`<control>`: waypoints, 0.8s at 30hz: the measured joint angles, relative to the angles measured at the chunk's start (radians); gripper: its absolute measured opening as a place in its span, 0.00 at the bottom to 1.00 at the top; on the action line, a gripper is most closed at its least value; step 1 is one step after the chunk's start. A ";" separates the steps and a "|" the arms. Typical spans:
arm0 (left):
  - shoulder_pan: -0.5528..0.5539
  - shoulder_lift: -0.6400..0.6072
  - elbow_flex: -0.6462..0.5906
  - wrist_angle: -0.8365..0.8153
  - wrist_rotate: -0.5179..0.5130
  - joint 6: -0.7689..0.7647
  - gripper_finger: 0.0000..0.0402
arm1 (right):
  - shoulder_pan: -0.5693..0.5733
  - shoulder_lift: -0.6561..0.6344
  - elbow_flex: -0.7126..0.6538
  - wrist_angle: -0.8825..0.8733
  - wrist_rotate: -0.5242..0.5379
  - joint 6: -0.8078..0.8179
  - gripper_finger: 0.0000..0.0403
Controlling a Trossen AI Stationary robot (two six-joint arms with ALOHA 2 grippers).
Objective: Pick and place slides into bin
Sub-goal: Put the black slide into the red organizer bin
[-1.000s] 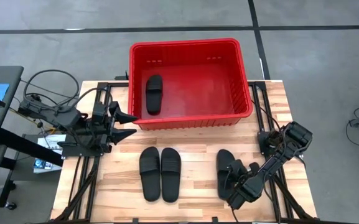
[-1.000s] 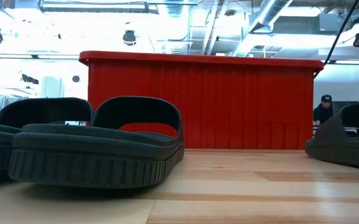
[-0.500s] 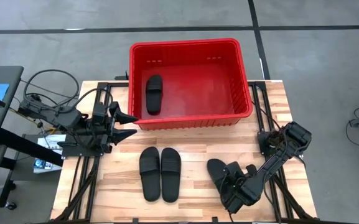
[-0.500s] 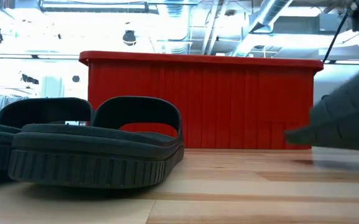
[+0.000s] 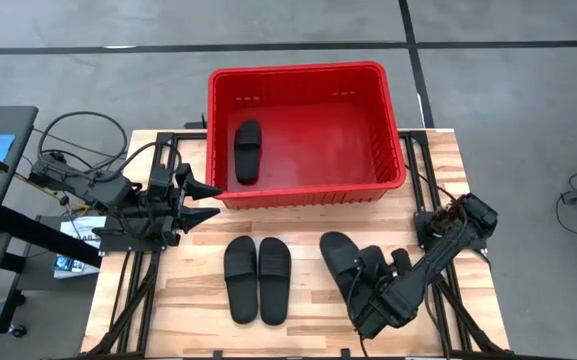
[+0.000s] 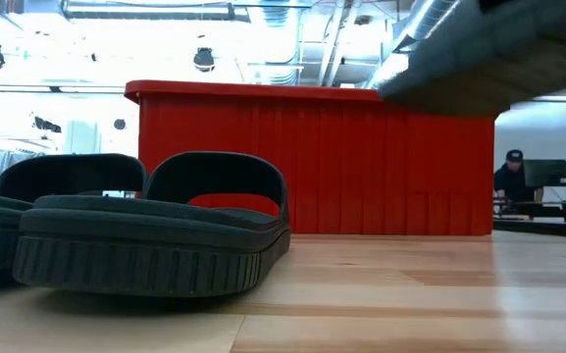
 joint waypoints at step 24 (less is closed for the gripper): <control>0.000 0.000 0.000 -0.016 0.023 -0.093 0.61 | -0.198 -0.016 0.166 0.004 0.429 -0.417 0.00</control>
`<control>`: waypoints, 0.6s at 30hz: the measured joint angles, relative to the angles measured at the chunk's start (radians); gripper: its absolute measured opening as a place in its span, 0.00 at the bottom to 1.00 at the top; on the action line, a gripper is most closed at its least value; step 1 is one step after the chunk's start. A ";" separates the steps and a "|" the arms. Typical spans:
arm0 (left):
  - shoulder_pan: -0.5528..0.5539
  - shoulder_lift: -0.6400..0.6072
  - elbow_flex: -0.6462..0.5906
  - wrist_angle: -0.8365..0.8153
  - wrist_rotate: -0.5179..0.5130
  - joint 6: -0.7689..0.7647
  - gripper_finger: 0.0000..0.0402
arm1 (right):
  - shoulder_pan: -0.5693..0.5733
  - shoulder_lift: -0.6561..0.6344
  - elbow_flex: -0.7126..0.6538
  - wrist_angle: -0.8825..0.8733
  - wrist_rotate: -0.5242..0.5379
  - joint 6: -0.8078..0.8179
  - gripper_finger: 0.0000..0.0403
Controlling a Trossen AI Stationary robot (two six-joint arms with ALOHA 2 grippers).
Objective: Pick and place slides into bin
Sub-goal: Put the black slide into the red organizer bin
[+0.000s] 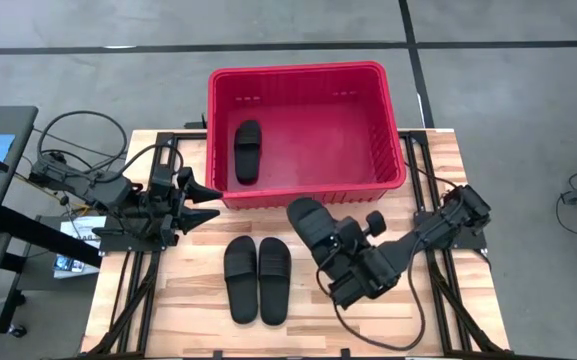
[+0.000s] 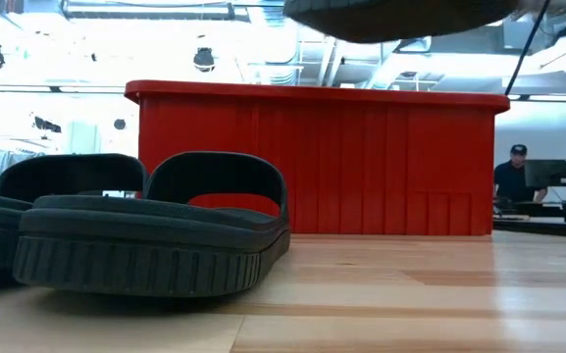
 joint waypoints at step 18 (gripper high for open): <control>0.000 0.043 0.000 0.047 -0.101 0.002 0.61 | -0.119 -0.194 0.000 0.000 0.321 -0.305 0.00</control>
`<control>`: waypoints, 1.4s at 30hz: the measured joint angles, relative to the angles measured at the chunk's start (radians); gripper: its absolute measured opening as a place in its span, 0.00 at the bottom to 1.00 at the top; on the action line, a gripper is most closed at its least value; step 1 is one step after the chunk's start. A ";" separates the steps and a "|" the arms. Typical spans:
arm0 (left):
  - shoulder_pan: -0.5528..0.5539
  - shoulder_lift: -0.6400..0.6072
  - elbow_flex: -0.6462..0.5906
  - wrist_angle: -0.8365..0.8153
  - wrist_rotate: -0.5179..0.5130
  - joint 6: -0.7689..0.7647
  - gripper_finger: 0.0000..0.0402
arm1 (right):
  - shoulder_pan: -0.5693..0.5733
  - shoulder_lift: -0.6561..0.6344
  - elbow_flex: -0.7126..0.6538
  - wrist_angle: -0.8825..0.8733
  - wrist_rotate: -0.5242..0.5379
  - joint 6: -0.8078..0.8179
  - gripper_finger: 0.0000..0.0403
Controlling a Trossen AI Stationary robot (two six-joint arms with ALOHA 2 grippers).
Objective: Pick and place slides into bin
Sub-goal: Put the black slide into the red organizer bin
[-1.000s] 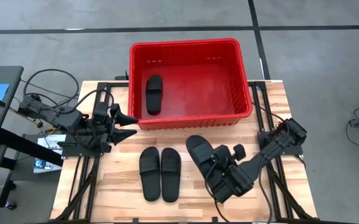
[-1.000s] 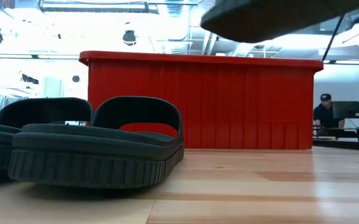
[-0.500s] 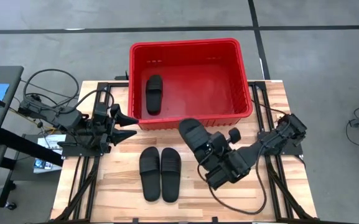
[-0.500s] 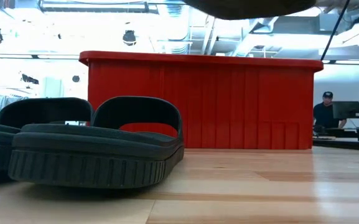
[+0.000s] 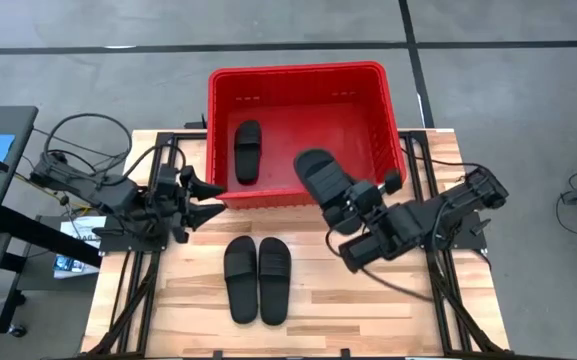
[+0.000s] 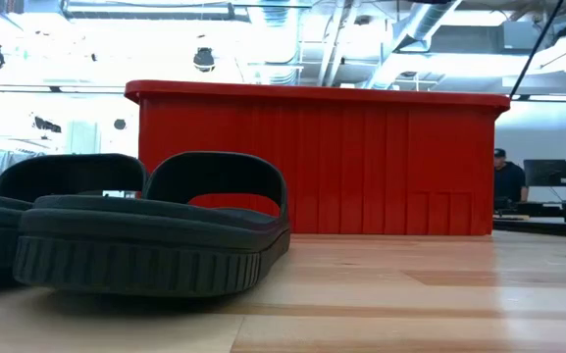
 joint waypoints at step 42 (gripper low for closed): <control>0.505 0.550 0.734 -0.416 0.382 0.074 0.61 | -0.045 -0.024 0.000 0.230 0.089 -0.447 0.00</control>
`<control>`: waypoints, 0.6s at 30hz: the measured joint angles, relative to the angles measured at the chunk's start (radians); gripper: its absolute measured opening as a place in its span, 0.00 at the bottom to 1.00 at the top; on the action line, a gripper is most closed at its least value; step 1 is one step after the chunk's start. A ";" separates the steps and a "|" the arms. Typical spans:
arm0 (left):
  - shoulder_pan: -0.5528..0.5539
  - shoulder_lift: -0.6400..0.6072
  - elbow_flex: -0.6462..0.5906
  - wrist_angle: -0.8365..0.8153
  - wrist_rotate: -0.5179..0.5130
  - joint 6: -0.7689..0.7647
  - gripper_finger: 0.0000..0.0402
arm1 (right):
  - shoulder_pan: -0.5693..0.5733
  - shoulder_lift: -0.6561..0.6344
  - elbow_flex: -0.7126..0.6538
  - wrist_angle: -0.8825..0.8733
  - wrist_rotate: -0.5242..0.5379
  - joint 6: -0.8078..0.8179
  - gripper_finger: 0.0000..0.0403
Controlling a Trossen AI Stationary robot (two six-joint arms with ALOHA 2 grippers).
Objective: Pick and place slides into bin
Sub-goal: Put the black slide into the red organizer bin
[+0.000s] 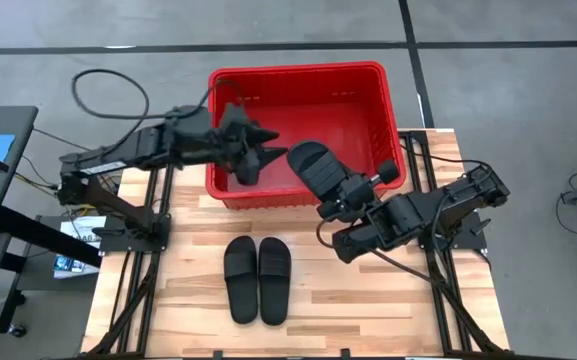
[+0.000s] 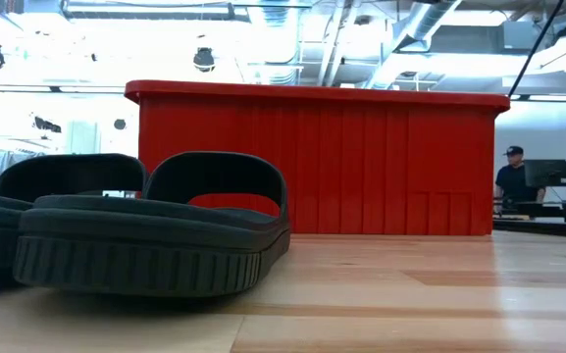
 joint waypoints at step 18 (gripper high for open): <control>0.035 0.071 0.012 -0.009 0.066 -0.053 0.61 | 0.008 0.000 0.000 0.011 0.033 -0.010 0.00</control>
